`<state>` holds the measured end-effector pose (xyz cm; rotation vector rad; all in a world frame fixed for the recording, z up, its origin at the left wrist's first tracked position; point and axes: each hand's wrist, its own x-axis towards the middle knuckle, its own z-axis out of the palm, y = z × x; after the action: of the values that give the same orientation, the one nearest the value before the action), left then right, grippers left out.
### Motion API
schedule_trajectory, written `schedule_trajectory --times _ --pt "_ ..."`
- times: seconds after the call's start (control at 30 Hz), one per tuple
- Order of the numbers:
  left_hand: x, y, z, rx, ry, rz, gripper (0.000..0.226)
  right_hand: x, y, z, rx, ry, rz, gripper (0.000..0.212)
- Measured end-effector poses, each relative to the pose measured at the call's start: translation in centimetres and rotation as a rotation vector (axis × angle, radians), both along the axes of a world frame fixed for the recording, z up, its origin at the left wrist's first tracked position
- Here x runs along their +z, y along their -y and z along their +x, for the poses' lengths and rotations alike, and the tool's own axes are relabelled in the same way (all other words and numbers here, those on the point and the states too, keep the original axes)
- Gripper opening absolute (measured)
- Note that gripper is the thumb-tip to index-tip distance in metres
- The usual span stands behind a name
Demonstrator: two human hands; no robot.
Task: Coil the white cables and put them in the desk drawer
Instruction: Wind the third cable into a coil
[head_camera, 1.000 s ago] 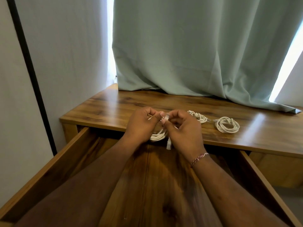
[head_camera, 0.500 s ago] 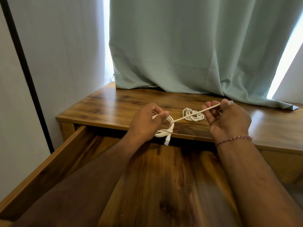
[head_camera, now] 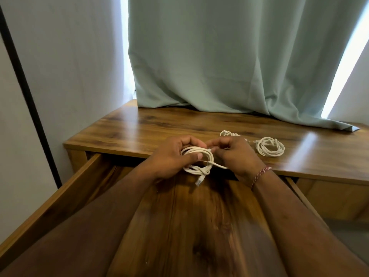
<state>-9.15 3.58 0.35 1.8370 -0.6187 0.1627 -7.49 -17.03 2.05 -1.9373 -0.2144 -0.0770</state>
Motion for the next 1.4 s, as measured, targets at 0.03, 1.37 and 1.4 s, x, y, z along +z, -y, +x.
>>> schedule_trajectory --times 0.03,1.37,1.4 --pt "-0.1 0.0 0.1 -0.003 -0.007 -0.024 0.02 0.1 0.1 -0.2 0.041 0.005 0.047 0.019" --pt "-1.3 1.1 1.1 0.446 0.12 0.169 0.03 0.3 -2.2 -0.3 -0.367 0.277 0.219 0.016" --pt "-1.2 0.7 1.3 0.441 0.155 0.228 0.029 0.5 -1.6 0.1 -0.393 0.261 0.318 0.017"
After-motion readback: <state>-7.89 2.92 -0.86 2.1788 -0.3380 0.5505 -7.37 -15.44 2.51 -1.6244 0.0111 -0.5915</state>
